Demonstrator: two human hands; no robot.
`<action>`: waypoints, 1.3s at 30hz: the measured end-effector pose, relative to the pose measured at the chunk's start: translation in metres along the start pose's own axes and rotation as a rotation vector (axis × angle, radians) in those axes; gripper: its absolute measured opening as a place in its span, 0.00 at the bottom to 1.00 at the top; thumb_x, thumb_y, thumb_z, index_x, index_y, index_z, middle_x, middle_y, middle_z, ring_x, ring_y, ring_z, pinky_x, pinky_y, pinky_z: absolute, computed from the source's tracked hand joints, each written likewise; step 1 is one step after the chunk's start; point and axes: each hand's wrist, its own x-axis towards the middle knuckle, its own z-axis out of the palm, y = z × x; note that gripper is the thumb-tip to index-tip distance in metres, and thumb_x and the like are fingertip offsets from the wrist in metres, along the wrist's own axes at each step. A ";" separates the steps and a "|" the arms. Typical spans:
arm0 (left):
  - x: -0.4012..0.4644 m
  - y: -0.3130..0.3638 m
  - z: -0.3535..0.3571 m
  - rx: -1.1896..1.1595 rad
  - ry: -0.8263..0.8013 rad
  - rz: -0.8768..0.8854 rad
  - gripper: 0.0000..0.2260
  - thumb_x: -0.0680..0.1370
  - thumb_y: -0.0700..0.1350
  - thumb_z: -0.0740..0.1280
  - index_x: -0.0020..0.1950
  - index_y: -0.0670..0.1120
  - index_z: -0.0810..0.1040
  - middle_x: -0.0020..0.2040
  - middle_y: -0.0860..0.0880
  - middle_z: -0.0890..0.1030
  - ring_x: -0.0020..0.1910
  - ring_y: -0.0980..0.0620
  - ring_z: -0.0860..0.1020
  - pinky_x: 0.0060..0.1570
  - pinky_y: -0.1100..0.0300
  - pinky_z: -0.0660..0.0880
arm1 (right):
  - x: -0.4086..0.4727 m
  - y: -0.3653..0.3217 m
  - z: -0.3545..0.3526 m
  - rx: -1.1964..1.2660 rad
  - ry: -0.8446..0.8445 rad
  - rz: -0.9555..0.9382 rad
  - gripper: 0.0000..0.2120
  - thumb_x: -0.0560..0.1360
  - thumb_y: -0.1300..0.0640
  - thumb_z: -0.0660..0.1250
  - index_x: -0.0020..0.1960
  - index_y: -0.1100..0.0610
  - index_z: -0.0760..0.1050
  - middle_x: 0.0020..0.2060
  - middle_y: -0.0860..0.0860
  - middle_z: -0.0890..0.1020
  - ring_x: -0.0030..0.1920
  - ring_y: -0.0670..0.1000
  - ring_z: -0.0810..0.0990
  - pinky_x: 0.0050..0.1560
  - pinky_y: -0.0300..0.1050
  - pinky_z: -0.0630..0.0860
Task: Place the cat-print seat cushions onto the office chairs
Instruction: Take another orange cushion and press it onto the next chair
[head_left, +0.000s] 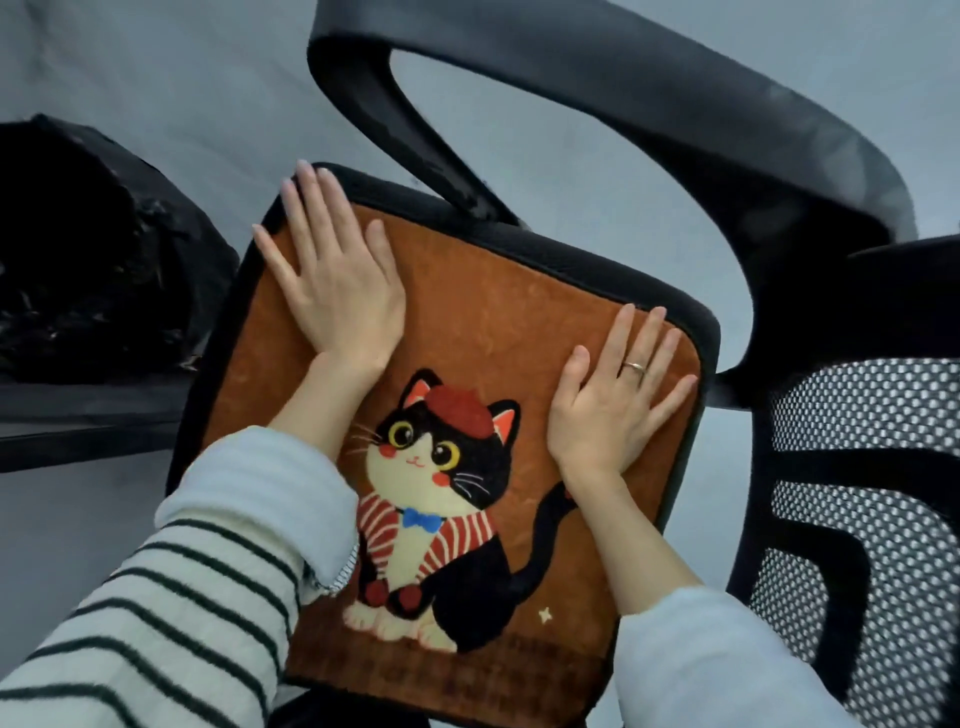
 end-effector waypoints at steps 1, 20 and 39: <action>0.004 -0.010 -0.002 0.003 0.011 -0.023 0.26 0.82 0.52 0.43 0.77 0.41 0.46 0.78 0.45 0.48 0.77 0.48 0.46 0.73 0.38 0.43 | 0.002 -0.001 -0.001 0.010 0.000 0.000 0.28 0.79 0.45 0.46 0.77 0.51 0.49 0.77 0.52 0.50 0.77 0.54 0.47 0.74 0.63 0.42; -0.064 -0.003 -0.003 -0.005 -0.087 0.282 0.26 0.80 0.52 0.50 0.77 0.51 0.47 0.78 0.43 0.46 0.77 0.42 0.44 0.69 0.33 0.39 | -0.029 -0.021 -0.010 0.178 -0.065 -0.109 0.27 0.79 0.49 0.52 0.77 0.52 0.53 0.77 0.55 0.53 0.77 0.56 0.49 0.73 0.65 0.42; -0.140 -0.098 -0.001 0.125 -0.129 0.198 0.26 0.79 0.55 0.48 0.77 0.56 0.48 0.78 0.48 0.49 0.77 0.45 0.46 0.69 0.30 0.45 | -0.082 0.027 -0.005 -0.016 -0.129 -0.008 0.27 0.79 0.45 0.48 0.77 0.49 0.51 0.77 0.53 0.52 0.77 0.55 0.48 0.74 0.63 0.46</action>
